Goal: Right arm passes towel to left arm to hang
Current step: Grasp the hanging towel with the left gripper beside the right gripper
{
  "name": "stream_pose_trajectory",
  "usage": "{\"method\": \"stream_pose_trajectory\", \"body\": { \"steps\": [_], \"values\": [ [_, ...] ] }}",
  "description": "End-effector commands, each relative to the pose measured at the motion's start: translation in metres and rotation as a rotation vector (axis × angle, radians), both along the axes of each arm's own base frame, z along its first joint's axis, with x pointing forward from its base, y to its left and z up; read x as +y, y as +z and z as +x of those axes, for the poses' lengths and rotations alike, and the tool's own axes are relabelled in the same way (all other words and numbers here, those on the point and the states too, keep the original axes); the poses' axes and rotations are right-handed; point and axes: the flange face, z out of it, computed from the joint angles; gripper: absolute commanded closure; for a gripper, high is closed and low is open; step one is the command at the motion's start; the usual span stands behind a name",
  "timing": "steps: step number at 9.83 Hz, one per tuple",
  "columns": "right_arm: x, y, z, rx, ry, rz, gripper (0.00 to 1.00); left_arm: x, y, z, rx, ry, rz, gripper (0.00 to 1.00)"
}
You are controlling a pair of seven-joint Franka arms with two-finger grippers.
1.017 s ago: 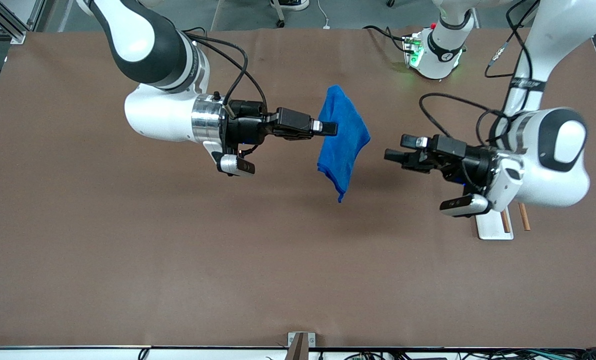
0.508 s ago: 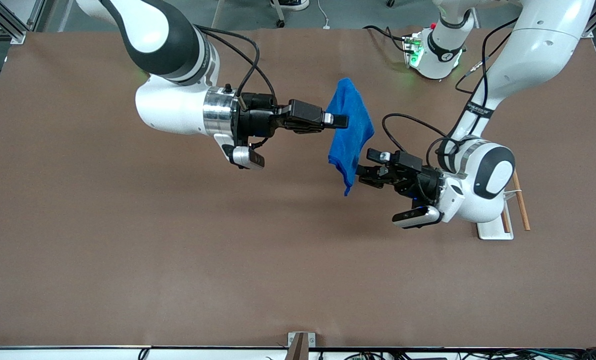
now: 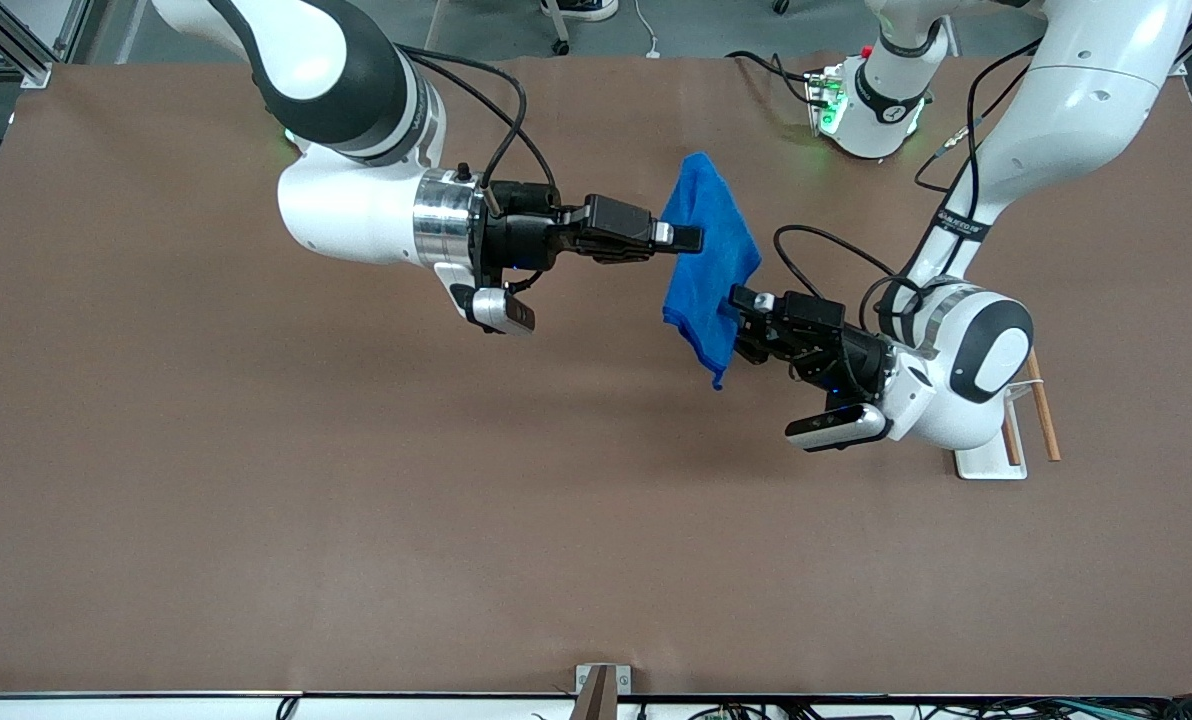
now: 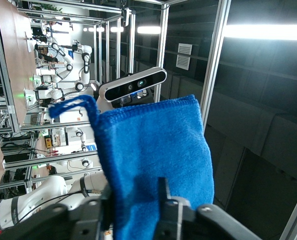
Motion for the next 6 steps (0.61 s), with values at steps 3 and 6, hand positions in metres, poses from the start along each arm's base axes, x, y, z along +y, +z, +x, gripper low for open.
{"method": "stream_pose_trajectory", "body": {
  "steps": [3,6],
  "values": [
    [0.004,0.005,0.001,0.011,-0.011,0.027,0.93,0.013,-0.019,0.002,-0.005,-0.001,0.036,0.99],
    [-0.006,-0.002,0.008,0.004,-0.029,0.007,0.00,0.048,-0.007,0.015,-0.035,0.000,0.105,1.00]
  ]
}}
